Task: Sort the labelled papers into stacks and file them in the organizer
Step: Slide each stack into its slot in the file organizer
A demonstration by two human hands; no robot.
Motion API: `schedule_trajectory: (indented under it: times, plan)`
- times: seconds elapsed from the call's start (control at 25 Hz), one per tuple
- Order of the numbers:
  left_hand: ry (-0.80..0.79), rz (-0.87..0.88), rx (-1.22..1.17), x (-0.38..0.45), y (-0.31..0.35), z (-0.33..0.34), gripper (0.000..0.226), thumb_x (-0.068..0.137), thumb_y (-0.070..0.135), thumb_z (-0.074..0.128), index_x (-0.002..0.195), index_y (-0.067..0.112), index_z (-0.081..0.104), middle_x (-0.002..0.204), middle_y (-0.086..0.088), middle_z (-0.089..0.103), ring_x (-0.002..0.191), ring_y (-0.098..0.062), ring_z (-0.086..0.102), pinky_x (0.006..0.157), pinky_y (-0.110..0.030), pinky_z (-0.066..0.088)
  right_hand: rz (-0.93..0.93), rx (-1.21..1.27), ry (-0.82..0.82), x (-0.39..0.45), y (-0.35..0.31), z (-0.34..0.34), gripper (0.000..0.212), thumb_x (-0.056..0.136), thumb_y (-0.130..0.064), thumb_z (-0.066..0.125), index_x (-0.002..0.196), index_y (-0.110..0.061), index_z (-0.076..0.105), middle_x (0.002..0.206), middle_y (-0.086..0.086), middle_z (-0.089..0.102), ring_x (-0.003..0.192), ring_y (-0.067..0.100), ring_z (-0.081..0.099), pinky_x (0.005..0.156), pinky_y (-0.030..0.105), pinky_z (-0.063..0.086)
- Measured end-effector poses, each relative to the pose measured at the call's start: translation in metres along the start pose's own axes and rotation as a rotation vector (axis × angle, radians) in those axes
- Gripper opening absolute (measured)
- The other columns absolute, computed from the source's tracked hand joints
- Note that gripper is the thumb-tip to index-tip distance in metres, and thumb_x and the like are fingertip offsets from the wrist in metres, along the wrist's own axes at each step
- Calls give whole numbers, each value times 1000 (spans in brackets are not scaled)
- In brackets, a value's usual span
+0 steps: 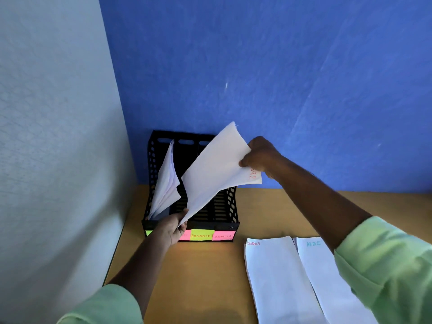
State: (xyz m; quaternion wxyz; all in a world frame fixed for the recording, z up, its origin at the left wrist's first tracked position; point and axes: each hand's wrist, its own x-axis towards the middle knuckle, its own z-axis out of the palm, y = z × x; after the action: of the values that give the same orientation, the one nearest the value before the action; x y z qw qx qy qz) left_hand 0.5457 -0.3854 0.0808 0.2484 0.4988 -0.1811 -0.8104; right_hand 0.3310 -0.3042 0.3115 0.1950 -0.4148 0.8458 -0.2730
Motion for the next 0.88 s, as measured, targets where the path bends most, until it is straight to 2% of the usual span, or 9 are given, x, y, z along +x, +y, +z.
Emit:
schedule_trajectory:
  times: [0.12,0.28,0.44,0.52,0.6,0.64,0.72,0.8,0.88]
  plan:
    - [31,58,-99,4,7,4,2,91,2,62,90,3,63,80,-9,61,64,-10,53,39,-13,46,-58,-146,65,16,-30,8,18,82,-3,72,94,-8,60,86,6,59,87,28,64,60,29,47]
    - [6,54,-229,8,11,6,8,91,-8,55,90,-4,61,88,-14,61,72,-13,58,45,-15,54,-98,-273,56,39,-61,25,14,83,0,66,84,-9,56,79,6,56,80,27,63,49,24,41]
    - [52,211,-200,10,15,21,30,93,-2,52,122,-8,56,109,-13,56,84,-15,61,71,-18,57,-125,-386,57,55,-81,52,17,85,2,59,78,-10,49,71,3,50,77,25,57,53,26,41]
    - [106,255,-27,8,9,28,32,95,7,49,126,2,57,115,-10,58,97,-26,63,82,-28,54,-125,-425,35,61,-85,65,24,84,3,56,71,-11,43,68,4,49,70,23,54,46,25,34]
    - [278,443,294,10,1,28,25,88,12,53,107,18,68,116,-11,69,107,-35,63,89,-38,51,-117,-443,12,68,-90,78,26,84,3,56,70,-12,41,67,4,49,71,24,56,44,25,30]
    - [331,572,484,8,-4,27,21,85,12,55,100,17,69,110,-15,70,106,-36,62,89,-39,50,-114,-451,8,70,-90,81,26,85,3,57,70,-12,41,67,4,49,75,25,57,44,25,31]
    - [415,770,770,9,-10,26,27,84,16,61,110,10,68,104,-20,64,107,-35,57,90,-40,47,-111,-475,-3,74,-93,87,22,86,2,57,74,-11,44,68,3,48,85,28,61,47,26,35]
    - [467,886,910,5,-8,26,28,87,26,61,111,13,67,101,-14,63,101,-32,60,83,-38,50,-126,-474,-8,77,-93,92,18,87,2,56,95,-13,53,69,3,47,96,29,66,59,27,42]
    - [483,962,981,4,-2,24,20,92,34,54,93,19,66,87,-5,68,87,-28,65,66,-32,47,-107,-464,-18,80,-93,97,37,87,1,57,121,-13,58,74,4,52,105,30,69,68,27,43]
